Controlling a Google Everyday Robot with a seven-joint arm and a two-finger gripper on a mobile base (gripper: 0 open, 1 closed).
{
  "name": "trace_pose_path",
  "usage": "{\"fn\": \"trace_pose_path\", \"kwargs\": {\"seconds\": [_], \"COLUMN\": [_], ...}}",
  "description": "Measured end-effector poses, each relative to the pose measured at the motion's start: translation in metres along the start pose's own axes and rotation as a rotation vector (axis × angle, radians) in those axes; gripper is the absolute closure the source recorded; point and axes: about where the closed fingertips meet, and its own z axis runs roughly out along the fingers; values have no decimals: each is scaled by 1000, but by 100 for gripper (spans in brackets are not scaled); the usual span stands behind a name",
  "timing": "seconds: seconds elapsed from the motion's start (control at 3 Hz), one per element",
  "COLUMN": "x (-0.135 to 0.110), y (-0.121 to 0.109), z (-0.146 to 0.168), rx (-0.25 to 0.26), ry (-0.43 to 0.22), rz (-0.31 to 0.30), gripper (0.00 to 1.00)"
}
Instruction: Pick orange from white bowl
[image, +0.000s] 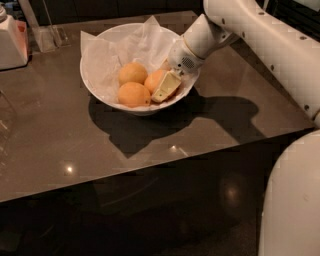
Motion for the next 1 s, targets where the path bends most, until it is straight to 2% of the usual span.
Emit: {"fn": "trace_pose_path", "kwargs": {"seconds": [0.33, 0.67, 1.0], "x": [-5, -8, -7], "y": [0, 3, 3], "z": [-9, -27, -26], "rx": [25, 67, 69], "ry": [-14, -30, -31], "rz": [-14, -20, -20], "gripper": [100, 100, 100]}}
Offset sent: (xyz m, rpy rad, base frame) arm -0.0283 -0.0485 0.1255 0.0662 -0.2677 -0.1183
